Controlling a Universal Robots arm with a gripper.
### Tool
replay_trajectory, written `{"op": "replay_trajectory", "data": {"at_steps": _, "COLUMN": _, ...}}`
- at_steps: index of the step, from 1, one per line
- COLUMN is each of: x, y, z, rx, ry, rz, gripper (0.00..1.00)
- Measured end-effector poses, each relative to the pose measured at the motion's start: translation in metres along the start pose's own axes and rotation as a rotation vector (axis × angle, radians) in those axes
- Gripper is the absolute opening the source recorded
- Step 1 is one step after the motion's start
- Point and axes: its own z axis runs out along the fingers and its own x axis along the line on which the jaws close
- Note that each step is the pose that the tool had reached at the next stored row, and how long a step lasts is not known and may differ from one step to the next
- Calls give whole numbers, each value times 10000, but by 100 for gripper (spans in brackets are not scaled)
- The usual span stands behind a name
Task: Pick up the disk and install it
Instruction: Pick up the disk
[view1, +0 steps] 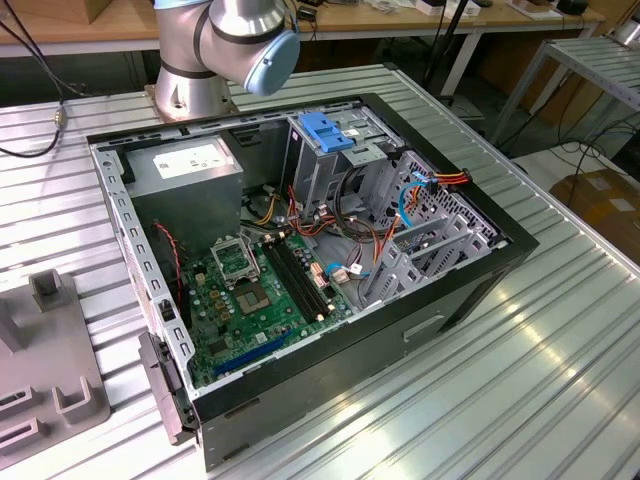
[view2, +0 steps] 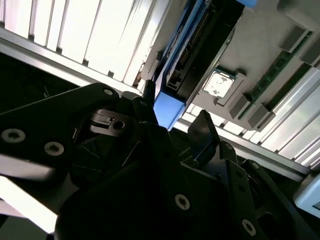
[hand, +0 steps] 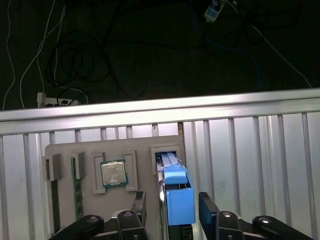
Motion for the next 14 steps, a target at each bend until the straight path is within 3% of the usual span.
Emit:
{"op": "replay_trajectory", "data": {"at_steps": 8, "x": 3, "y": 48, "z": 112, "rx": 110, "ry": -6, "rz": -165, "gripper": 54}}
{"op": "replay_trajectory", "data": {"at_steps": 10, "x": -2, "y": 56, "z": 140, "rx": 169, "ry": -7, "rz": -247, "gripper": 54}}
{"op": "replay_trajectory", "data": {"at_steps": 14, "x": -8, "y": 68, "z": 169, "rx": 193, "ry": -7, "rz": -290, "gripper": 54}}
